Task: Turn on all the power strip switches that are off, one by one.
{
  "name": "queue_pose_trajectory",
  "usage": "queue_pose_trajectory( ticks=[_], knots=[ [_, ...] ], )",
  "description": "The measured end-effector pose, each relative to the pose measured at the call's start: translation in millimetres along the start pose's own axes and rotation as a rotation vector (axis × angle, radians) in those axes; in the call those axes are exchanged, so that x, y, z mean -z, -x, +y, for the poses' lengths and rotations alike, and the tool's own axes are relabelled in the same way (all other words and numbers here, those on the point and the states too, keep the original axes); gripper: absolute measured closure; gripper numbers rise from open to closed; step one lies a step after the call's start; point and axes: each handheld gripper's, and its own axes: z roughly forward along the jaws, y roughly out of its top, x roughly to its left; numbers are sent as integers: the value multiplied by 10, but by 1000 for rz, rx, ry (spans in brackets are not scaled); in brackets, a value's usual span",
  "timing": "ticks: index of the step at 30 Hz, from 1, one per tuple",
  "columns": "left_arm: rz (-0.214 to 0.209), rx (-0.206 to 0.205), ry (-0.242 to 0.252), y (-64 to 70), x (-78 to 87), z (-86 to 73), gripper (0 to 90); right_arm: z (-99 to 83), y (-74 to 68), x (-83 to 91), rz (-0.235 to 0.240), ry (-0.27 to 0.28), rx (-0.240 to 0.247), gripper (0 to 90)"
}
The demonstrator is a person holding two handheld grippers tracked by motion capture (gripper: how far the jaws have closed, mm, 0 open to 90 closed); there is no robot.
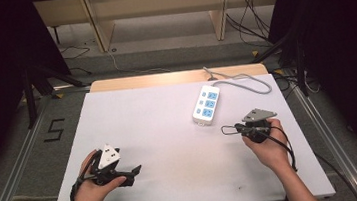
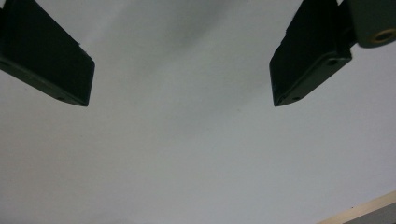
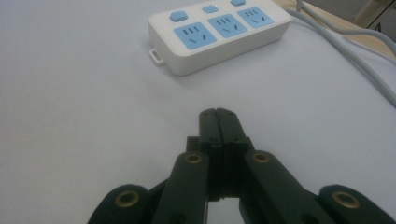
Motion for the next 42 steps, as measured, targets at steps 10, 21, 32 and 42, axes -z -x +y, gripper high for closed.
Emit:
queue_pose_trajectory(
  ticks=[10,21,32,42],
  knots=[
    [5,-3,8,6,5,1,75,222,79,-168,-9,-21,2,900],
    [13,-7,5,5,7,-2,80,454,105,-385,1,-59,7,900],
    [15,-5,4,2,3,-7,82,618,149,-557,4,-70,4,900],
    [16,-5,-1,2,1,-11,84,730,211,-692,0,-92,1,900]
  ],
)
